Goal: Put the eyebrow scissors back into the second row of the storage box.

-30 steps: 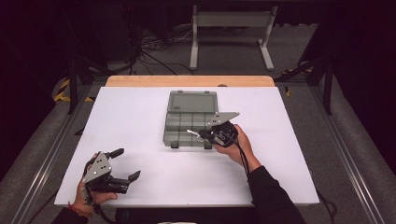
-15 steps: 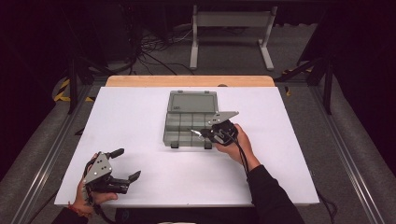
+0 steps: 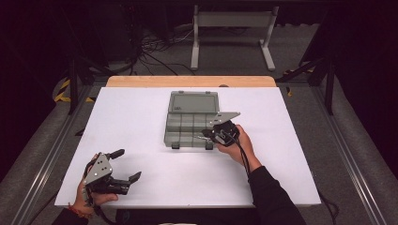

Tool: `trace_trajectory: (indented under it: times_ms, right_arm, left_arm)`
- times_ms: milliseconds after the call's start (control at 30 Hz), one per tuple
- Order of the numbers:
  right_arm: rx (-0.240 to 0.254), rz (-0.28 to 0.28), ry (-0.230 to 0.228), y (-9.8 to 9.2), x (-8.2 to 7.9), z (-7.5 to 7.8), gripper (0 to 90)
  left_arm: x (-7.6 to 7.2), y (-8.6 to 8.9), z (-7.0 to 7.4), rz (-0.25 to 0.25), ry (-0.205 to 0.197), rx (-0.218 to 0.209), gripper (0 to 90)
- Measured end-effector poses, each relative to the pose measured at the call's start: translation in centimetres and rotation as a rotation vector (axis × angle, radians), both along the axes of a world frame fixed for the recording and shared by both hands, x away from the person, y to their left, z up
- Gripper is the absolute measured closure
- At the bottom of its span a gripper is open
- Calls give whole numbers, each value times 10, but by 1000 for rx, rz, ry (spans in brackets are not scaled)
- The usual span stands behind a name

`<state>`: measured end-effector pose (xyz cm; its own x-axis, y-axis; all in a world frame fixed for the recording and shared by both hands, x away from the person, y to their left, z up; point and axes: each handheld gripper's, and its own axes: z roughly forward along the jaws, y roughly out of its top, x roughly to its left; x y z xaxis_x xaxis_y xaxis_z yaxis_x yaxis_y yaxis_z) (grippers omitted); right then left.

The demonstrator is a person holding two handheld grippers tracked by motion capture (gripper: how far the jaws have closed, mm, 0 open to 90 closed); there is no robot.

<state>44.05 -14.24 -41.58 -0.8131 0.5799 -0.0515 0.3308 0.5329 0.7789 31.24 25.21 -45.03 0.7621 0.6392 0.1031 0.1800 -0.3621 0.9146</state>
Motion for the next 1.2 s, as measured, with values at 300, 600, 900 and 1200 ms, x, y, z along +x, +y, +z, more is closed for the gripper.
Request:
trace_trajectory:
  times_ms: [300,600,900,1200]
  right_arm:
    - [13,-16,-22,-2,-3,3,900]
    - [23,-32,-62,-2,-9,9,863]
    - [39,-58,-108,-7,-16,16,783]
    - [25,-75,-141,-7,-20,19,675]
  left_arm:
    - [0,0,0,1,-1,3,43]
    - [0,-1,0,-1,3,4,43]
    - [0,-1,-1,-5,6,7,47]
    - [1,0,-1,-10,8,8,44]
